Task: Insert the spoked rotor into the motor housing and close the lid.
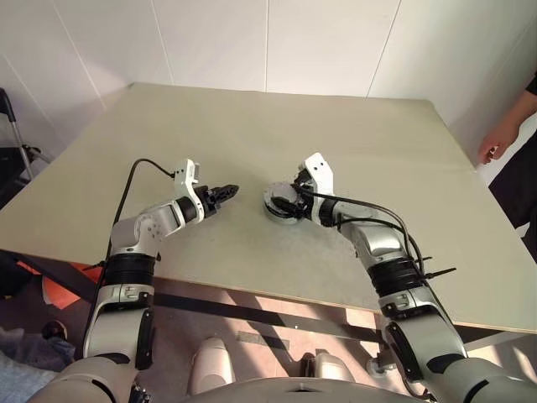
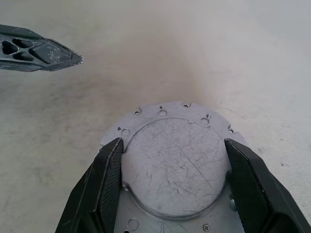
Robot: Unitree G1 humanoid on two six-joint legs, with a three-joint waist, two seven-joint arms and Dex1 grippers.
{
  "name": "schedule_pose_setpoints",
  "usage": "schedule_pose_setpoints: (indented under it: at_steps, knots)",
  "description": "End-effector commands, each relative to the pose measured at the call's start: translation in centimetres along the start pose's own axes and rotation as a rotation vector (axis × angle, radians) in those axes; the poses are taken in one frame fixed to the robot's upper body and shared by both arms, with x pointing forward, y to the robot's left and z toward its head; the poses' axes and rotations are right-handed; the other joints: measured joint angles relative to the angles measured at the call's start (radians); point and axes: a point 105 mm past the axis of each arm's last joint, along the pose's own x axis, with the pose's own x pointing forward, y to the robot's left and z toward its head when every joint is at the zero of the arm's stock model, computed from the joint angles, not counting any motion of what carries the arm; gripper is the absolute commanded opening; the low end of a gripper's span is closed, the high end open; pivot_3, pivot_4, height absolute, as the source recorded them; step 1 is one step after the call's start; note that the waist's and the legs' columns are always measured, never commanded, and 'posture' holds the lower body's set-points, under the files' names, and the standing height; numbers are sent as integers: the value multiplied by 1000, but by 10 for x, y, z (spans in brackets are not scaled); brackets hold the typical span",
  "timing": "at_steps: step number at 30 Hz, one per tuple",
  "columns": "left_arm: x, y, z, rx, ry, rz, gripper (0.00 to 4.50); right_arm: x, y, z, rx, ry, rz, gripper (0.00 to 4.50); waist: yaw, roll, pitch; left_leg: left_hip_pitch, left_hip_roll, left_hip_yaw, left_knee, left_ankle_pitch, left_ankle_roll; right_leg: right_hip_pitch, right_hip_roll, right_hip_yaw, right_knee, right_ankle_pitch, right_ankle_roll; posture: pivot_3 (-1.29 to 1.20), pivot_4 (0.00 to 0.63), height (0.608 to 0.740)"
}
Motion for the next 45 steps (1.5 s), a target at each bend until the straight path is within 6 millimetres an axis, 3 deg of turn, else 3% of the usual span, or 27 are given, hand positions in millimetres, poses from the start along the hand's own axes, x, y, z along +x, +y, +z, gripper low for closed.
schedule_pose_setpoints:
  at_steps: [1,16,25,45]
  knots:
    - [-1,-4,18,36,-53,-7,2353,-7,2,32,-25,-104,22,3159,0,0,0,0,0,0,0,0,0,0,0,0,0,0,0,0,0,740]
    - [-1,-4,16,32,-53,-7,2353,-9,-6,2,-99,25,3,3159,2,0,0,0,0,0,0,0,0,0,0,0,0,0,0,0,0,740]
    - [-2,-4,14,28,-52,-5,2353,-12,-10,-5,-105,52,-2,3159,3,0,0,0,0,0,1,0,0,0,0,0,0,0,0,0,0,740]
    - [0,-4,12,25,-48,-8,2353,-17,-18,6,-59,4,-36,3159,6,0,0,-1,0,0,1,-1,1,1,-1,0,0,0,0,0,0,740]
